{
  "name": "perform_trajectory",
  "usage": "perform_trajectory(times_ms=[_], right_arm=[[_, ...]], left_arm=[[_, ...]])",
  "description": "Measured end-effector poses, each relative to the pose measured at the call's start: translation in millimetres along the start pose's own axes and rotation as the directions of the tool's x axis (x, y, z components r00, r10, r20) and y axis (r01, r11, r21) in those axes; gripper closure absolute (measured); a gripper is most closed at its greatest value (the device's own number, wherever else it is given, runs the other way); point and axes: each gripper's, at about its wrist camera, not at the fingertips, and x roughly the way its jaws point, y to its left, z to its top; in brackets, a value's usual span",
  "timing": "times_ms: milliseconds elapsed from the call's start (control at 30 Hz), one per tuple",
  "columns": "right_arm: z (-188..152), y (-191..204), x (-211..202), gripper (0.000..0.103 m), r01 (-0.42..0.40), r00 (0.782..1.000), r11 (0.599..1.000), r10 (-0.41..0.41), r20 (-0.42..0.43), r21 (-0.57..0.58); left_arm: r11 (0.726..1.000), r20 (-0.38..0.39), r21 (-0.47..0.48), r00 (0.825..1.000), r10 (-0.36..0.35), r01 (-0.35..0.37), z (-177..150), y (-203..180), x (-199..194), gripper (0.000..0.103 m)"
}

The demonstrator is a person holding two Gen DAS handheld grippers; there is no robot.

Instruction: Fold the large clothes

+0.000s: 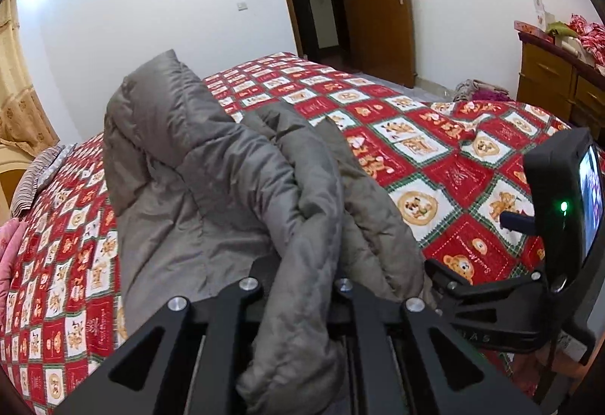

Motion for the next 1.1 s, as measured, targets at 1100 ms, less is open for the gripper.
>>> perform_trajectory(times_ms=[1100], right_arm=[[-12.8,-36.0,32.2,0.001,0.067,0.997,0.996,-0.064,-0.043,0.067]], left_arm=[[0.994,-0.048,0.104,0.998,0.028,-0.022,-15.2,-46.5,43.2,0.079]])
